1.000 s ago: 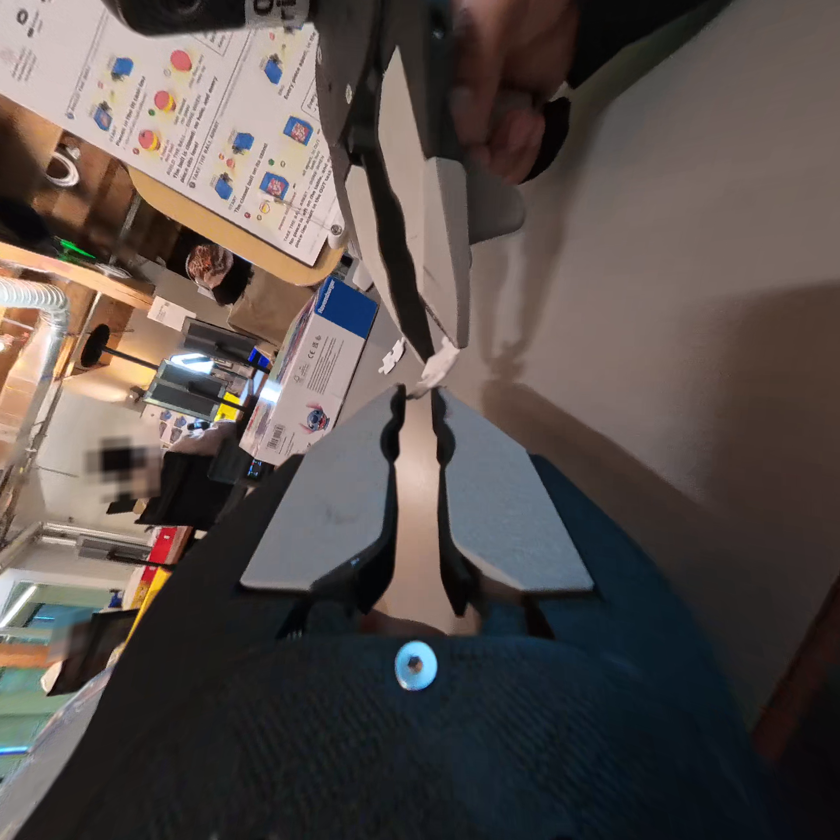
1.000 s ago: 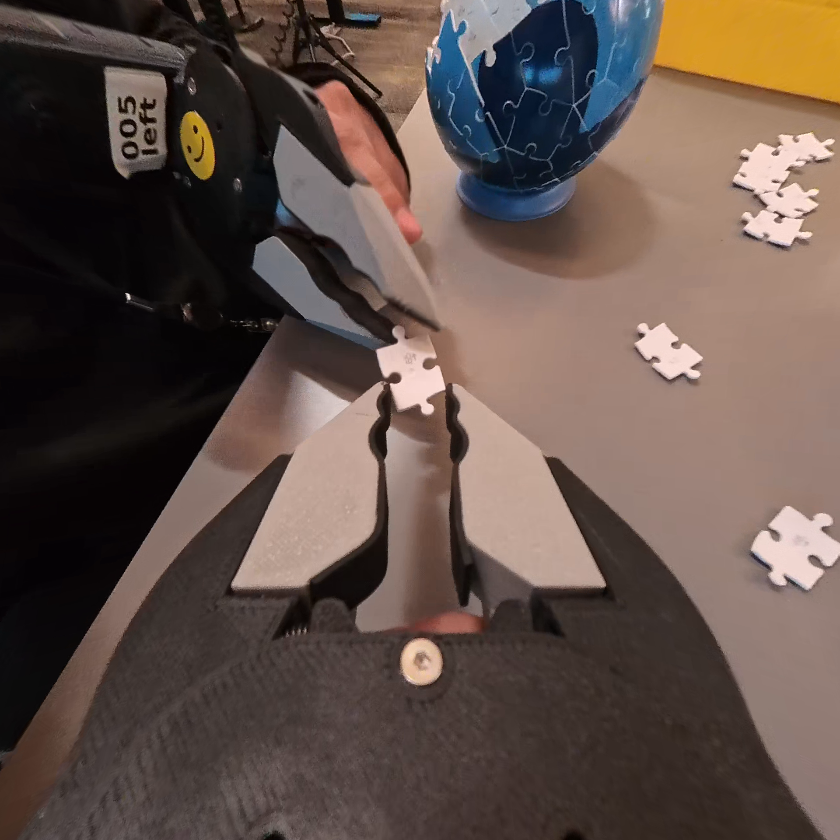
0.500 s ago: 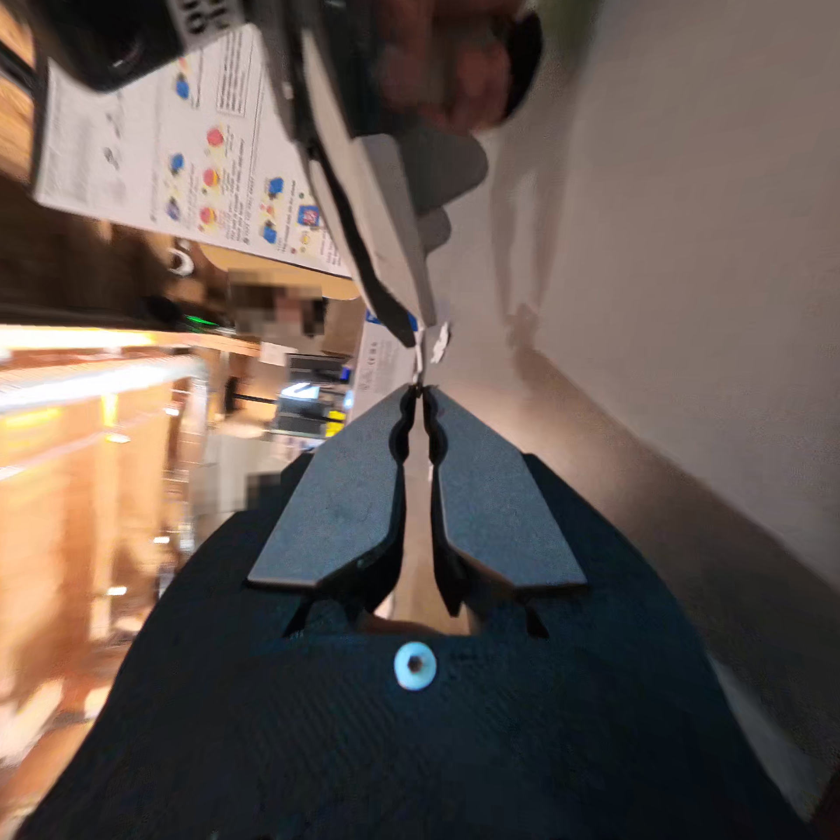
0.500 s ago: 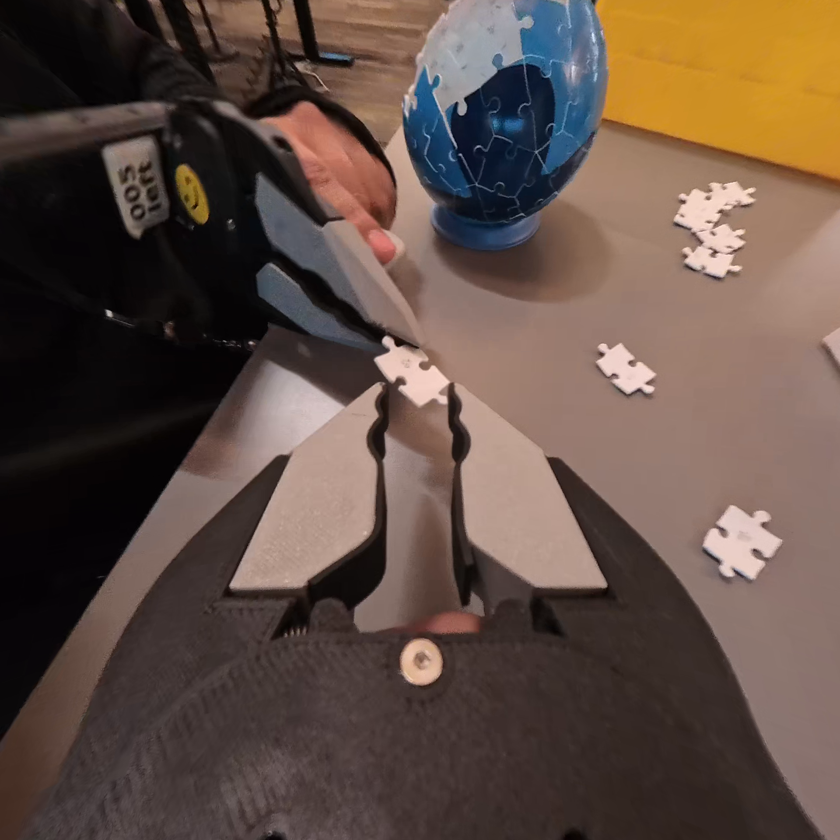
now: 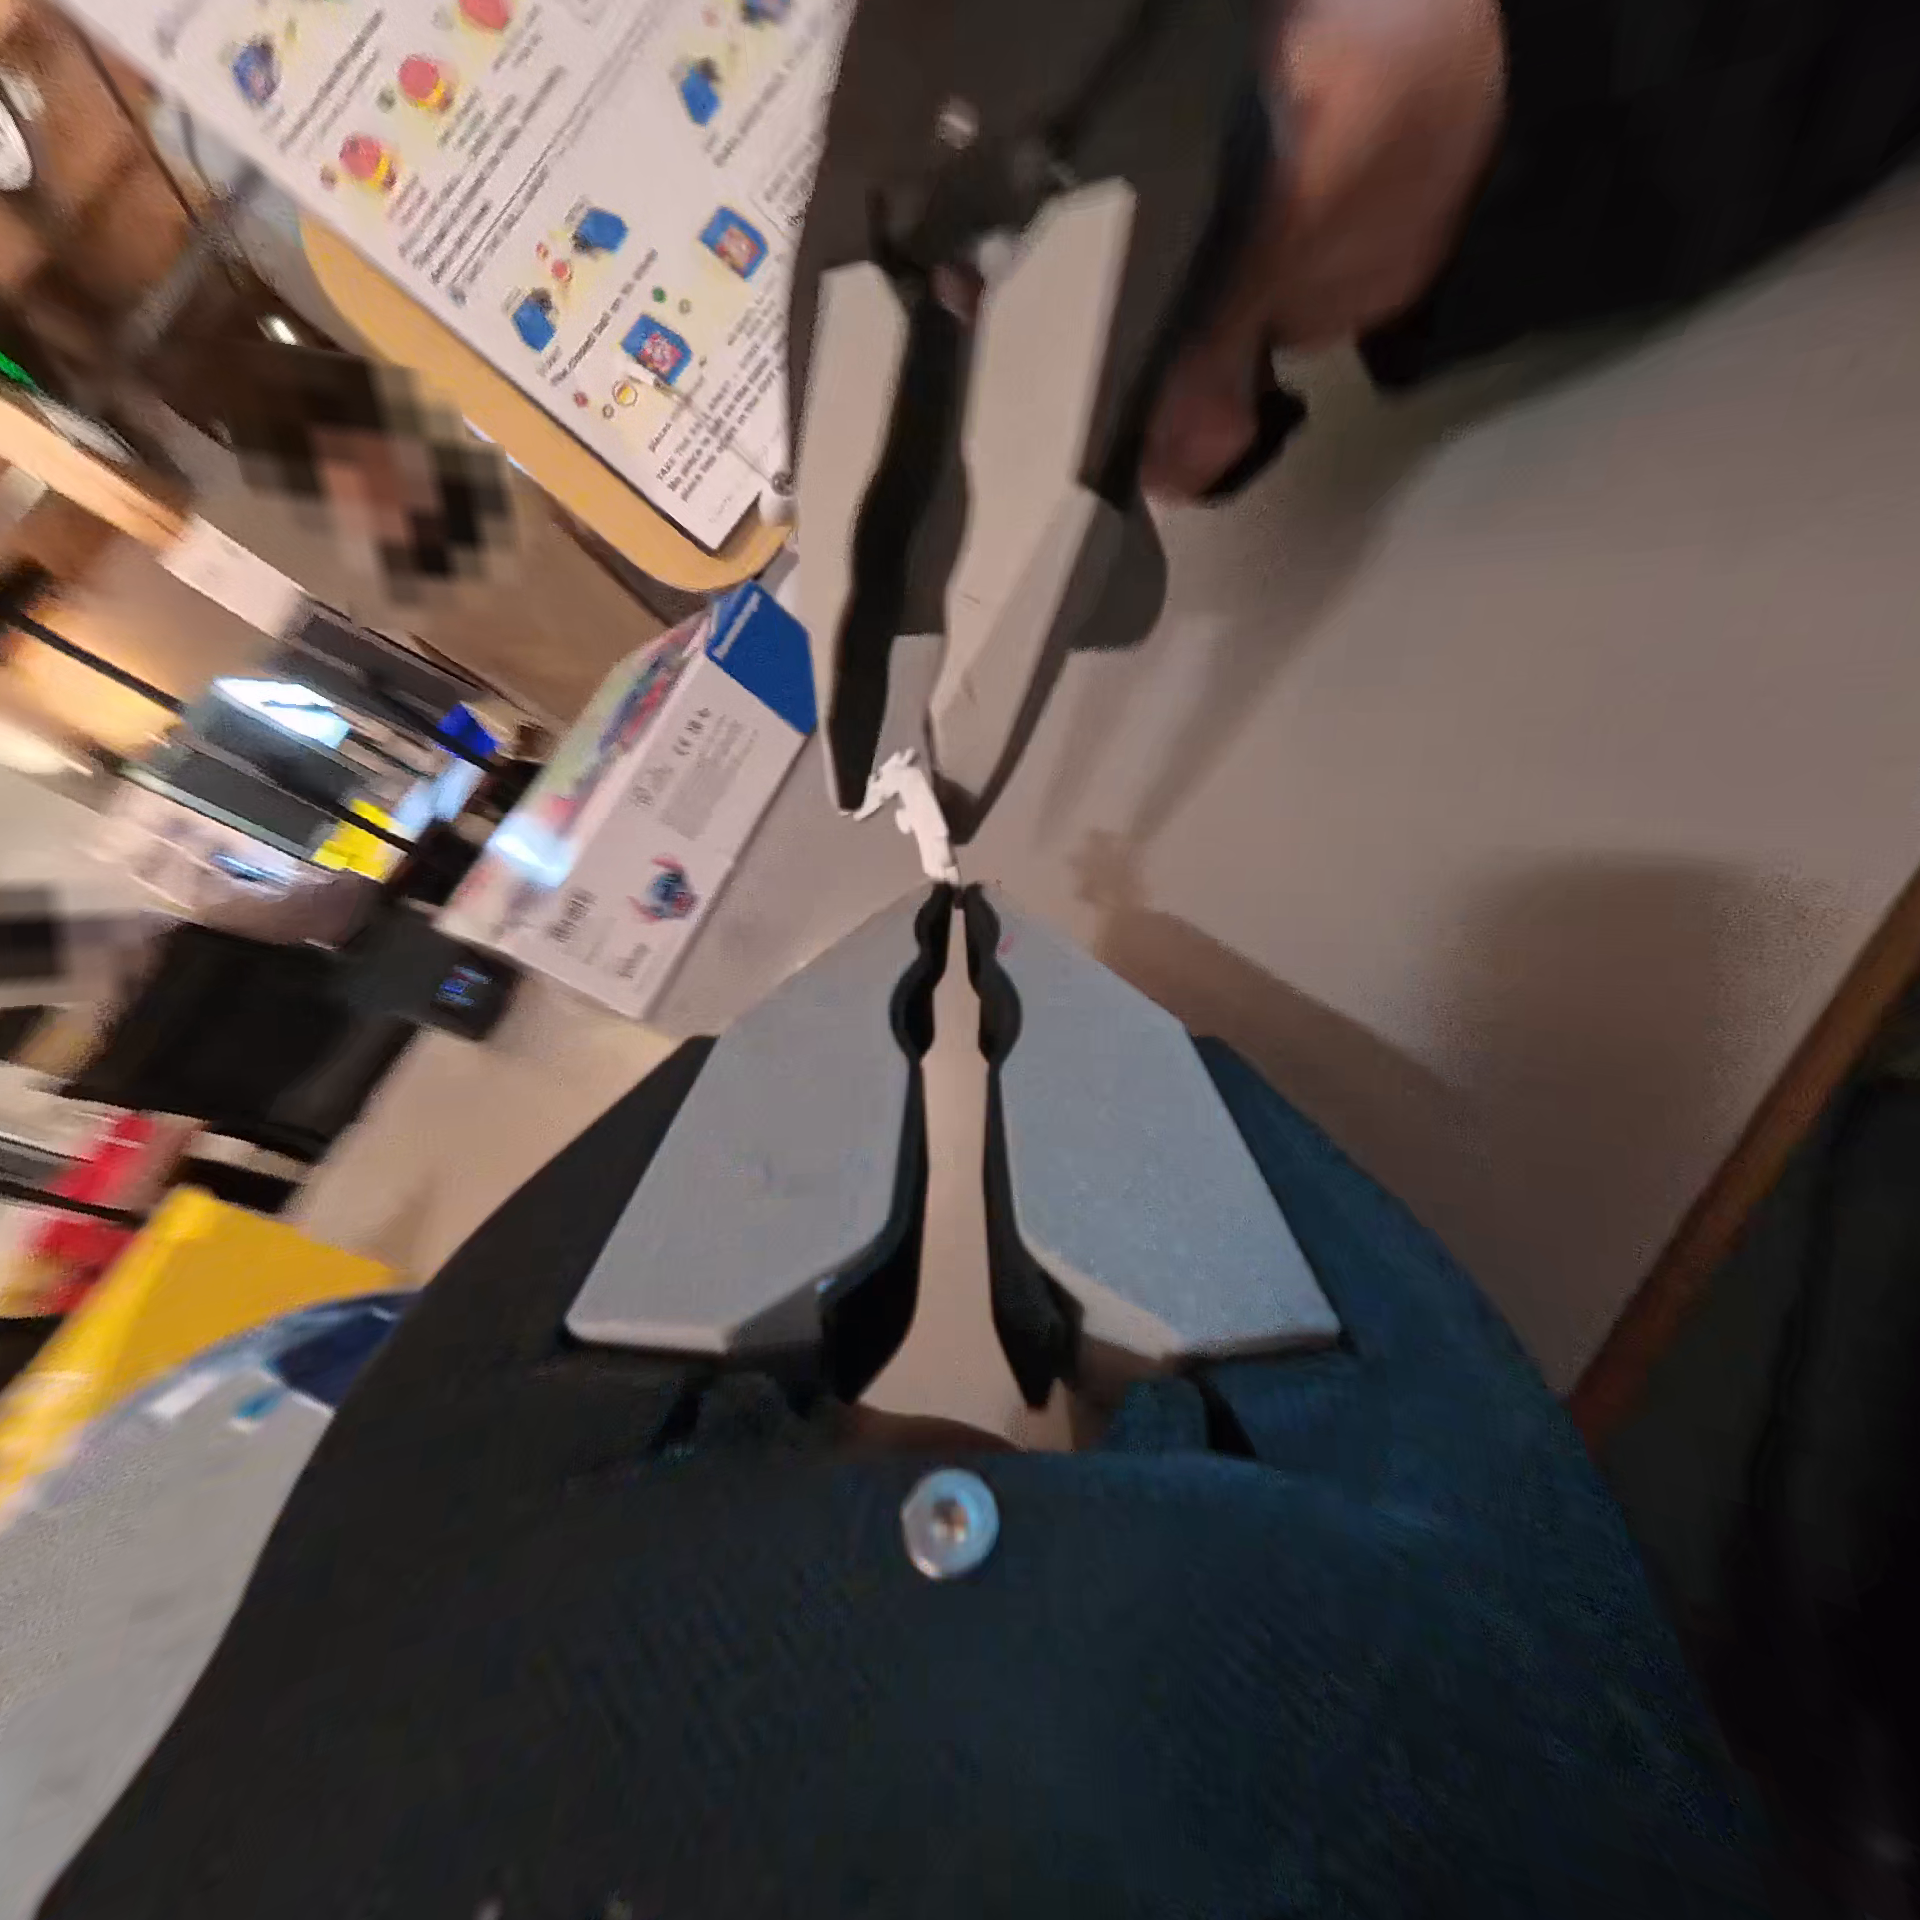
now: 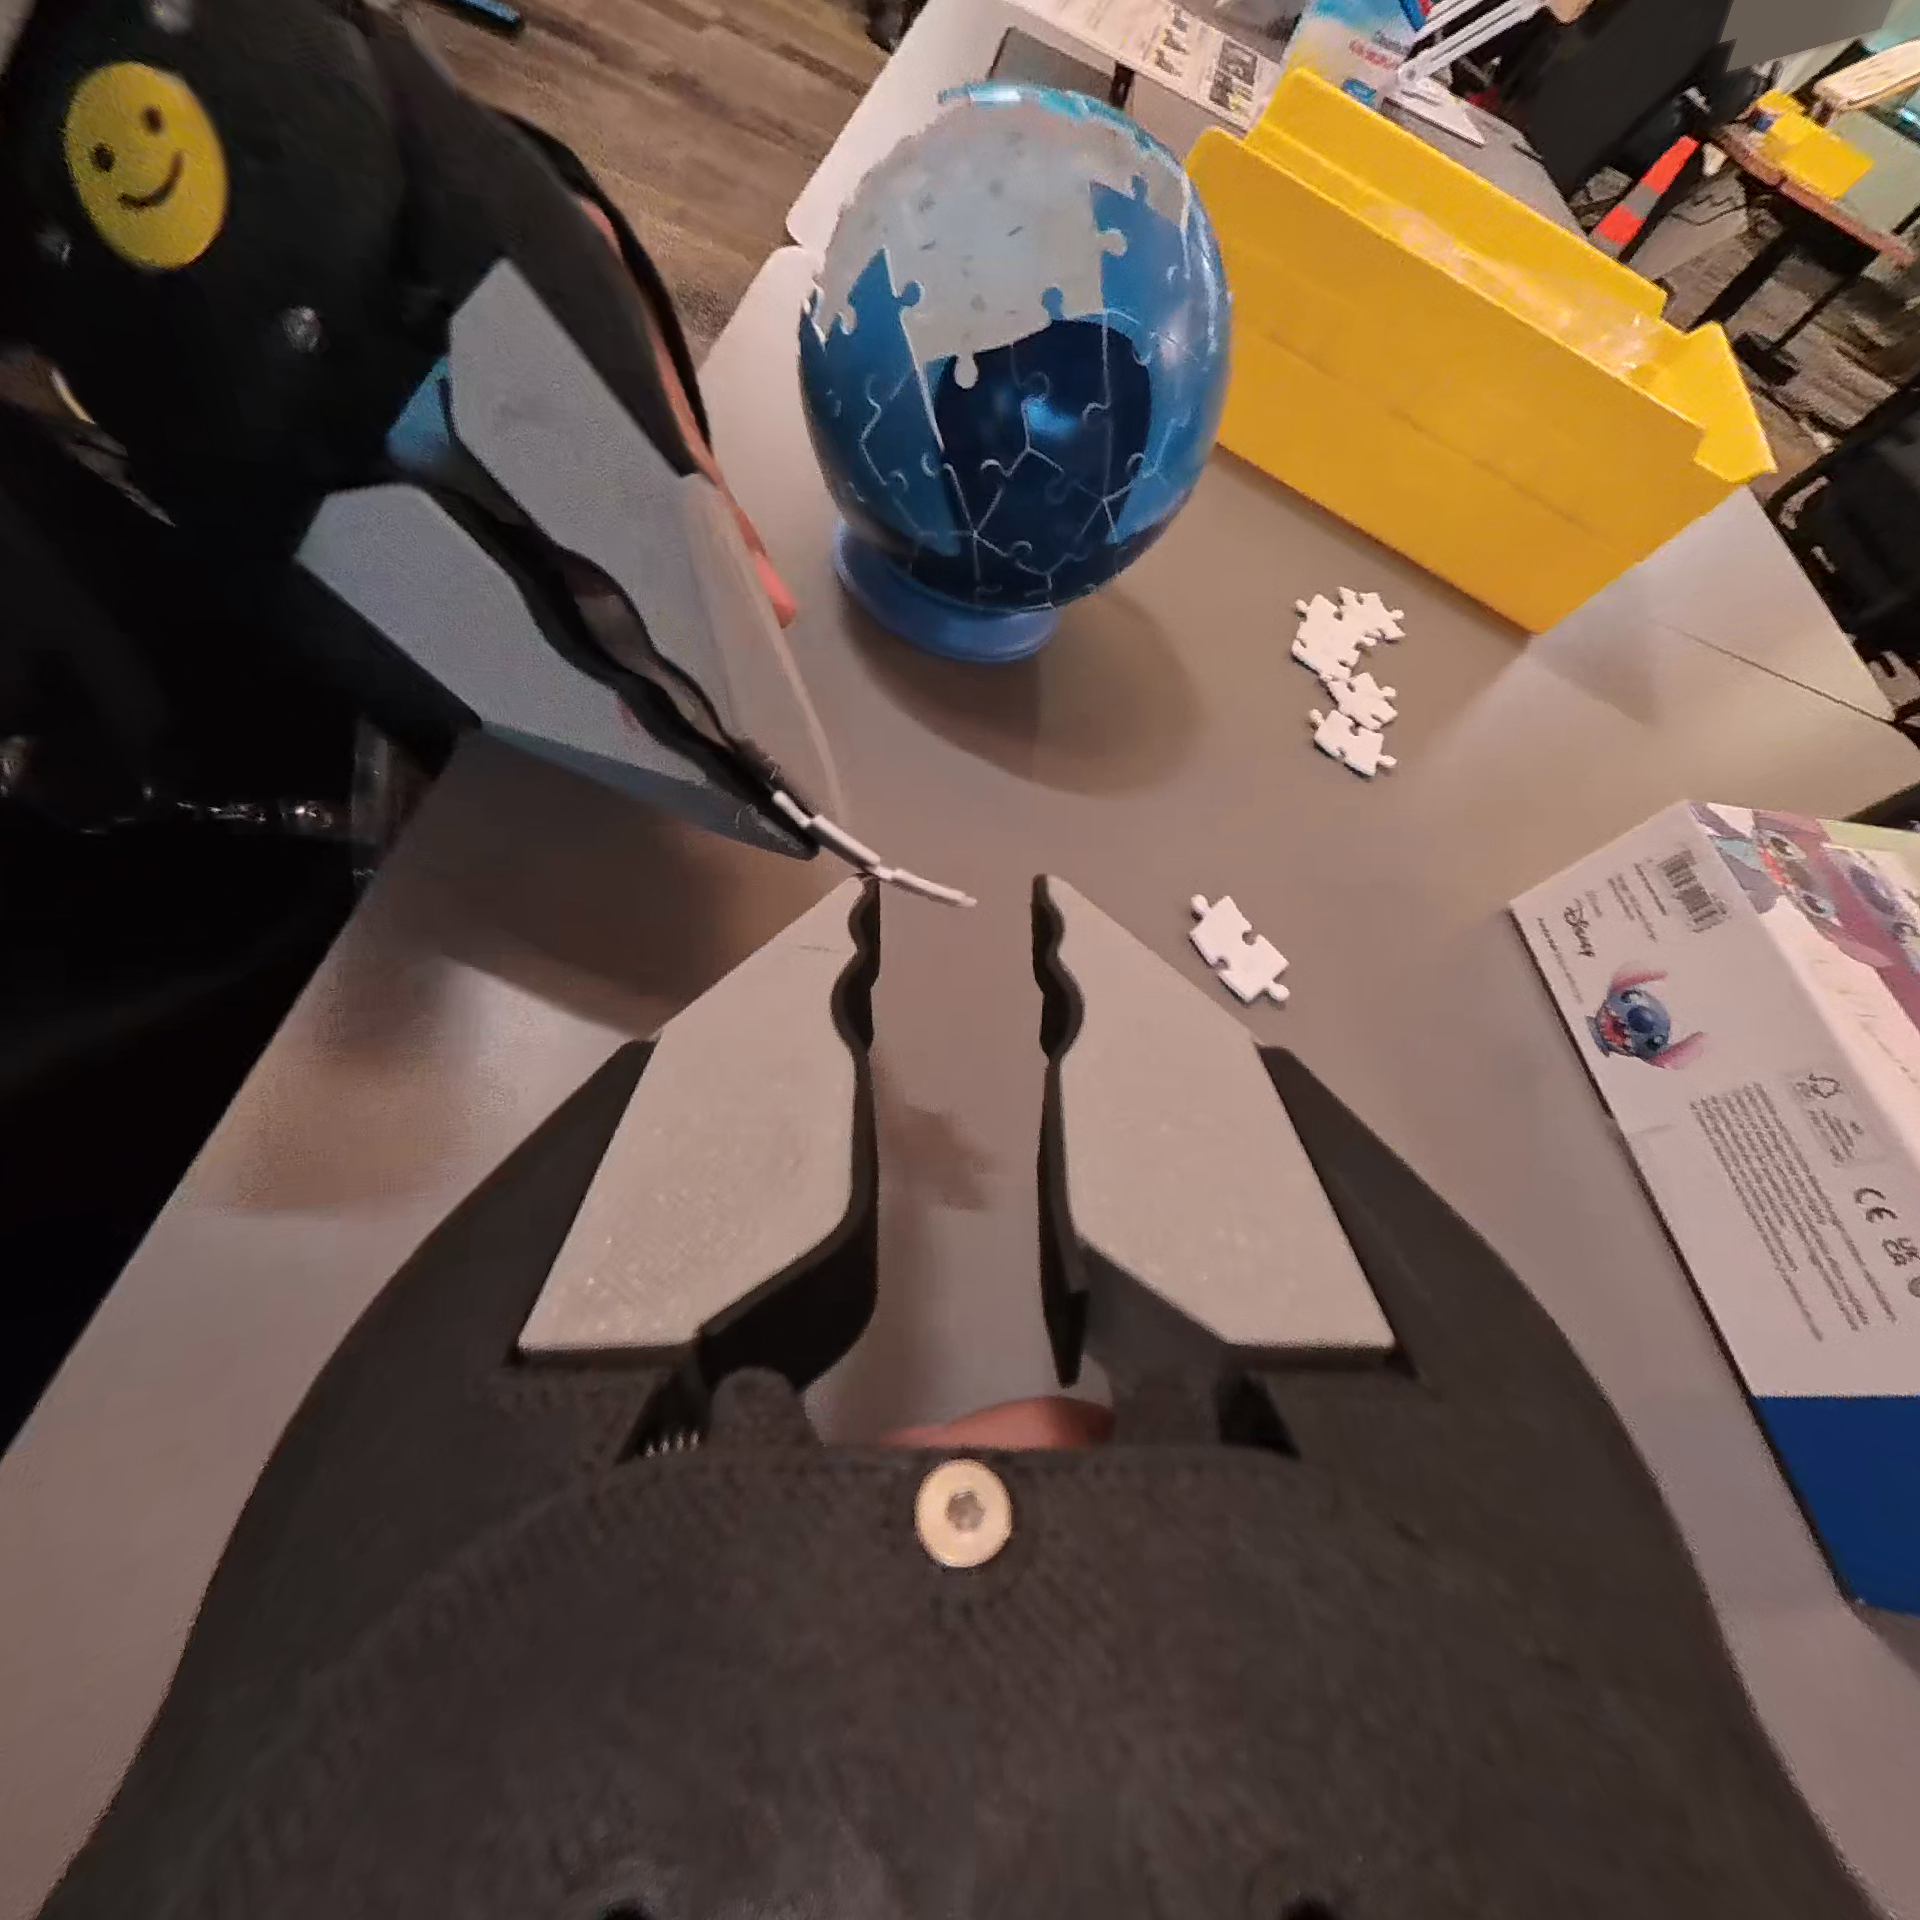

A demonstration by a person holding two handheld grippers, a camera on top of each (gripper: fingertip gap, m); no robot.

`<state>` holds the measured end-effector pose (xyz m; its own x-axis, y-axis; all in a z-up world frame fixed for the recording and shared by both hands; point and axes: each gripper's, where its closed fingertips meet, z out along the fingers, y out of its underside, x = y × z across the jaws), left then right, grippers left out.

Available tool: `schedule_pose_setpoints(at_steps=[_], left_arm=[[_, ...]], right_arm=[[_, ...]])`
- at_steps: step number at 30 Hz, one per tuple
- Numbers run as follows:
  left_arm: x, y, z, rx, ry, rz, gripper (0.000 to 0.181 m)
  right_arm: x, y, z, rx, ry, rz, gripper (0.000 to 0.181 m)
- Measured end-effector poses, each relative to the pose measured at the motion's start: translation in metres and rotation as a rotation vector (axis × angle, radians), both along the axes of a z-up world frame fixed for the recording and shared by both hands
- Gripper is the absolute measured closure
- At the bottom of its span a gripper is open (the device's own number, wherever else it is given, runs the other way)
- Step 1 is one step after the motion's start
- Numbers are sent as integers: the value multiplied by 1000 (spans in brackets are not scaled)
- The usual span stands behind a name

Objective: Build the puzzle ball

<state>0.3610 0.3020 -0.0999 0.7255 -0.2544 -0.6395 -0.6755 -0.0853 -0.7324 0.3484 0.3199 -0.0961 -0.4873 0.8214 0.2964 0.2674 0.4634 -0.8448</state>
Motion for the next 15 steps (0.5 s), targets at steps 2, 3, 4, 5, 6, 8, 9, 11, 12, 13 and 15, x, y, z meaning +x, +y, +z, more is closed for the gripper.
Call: schedule_pose_setpoints(at_steps=[2, 3, 4, 5, 6, 8, 9, 11, 12, 13, 15], left_arm=[[4, -4, 11, -18, -256, -33, 181], [4, -6, 15, -34, -379, -50, 181], [3, -7, 17, -51, -483, -57, 181], [1, -8, 20, -65, -571, -64, 181], [-2, -9, 22, -72, -644, -66, 181], [-10, -11, 30, -62, -771, -51, 181], [-12, -13, 35, -56, -828, -52, 181], [-14, -17, 43, -59, -943, -64, 181], [-12, -19, 46, -72, -1005, -78, 181], [-10, -20, 48, -89, -1063, -88, 181], [-9, -22, 50, -109, -1164, -94, 181]], right_arm=[[0, -4, 2, -7, 11, 10, 157], [0, -7, 3, -18, 12, 19, 158], [0, -9, 5, -30, 16, 28, 159], [0, -9, 9, -35, 28, 28, 160], [0, -7, 14, -34, 48, 17, 159], [1, -1, 24, -16, 92, -13, 160], [2, -1, 28, 9, 113, -20, 158], [4, -6, 33, 74, 153, -19, 157], [3, -10, 34, 101, 169, -27, 157], [0, -11, 36, 128, 185, -54, 155], [-6, -15, 39, 205, 215, -101, 142]])
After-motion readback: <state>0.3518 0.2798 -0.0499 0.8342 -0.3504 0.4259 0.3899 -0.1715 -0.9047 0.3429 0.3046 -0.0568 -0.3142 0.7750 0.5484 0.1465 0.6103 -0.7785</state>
